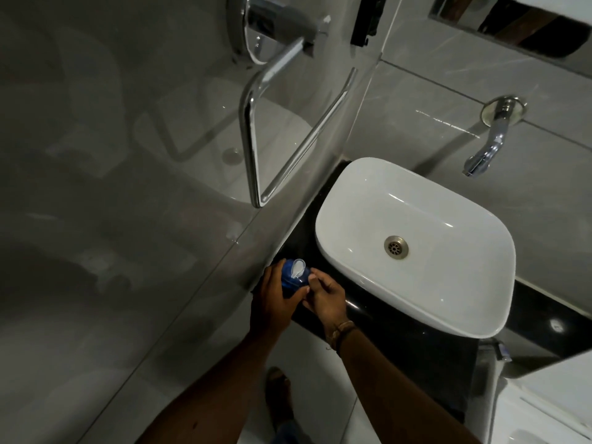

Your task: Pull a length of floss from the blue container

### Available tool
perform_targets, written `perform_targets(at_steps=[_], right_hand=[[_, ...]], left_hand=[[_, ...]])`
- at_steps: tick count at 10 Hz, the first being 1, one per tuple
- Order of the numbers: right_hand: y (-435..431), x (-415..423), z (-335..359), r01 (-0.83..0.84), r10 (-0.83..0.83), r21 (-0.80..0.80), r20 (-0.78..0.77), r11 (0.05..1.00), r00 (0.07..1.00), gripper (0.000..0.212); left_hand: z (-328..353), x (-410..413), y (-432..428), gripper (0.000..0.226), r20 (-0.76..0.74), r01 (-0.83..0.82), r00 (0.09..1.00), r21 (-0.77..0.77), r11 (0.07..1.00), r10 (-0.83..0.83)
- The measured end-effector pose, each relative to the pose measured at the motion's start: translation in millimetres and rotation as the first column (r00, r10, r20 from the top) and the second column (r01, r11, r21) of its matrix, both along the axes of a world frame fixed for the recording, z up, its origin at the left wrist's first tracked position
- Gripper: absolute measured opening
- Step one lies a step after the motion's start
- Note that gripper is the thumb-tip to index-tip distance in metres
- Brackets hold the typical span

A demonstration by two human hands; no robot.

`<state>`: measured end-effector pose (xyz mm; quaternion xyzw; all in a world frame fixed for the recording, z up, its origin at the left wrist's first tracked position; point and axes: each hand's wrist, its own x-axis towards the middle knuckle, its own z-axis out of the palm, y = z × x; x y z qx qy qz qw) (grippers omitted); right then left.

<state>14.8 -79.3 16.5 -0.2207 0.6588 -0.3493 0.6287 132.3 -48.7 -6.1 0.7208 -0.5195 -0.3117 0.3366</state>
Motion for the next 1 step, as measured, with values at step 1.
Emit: perform_targets(at_steps=[1], right_hand=[[2.1, -1.0, 4.9, 0.038, -0.038, 0.003, 0.0, 0.999, 0.999, 0.039]], left_hand=[[-2.0, -3.2, 2.8, 0.096, -0.011, -0.021, 1.0, 0.006, 1.0, 0.021]])
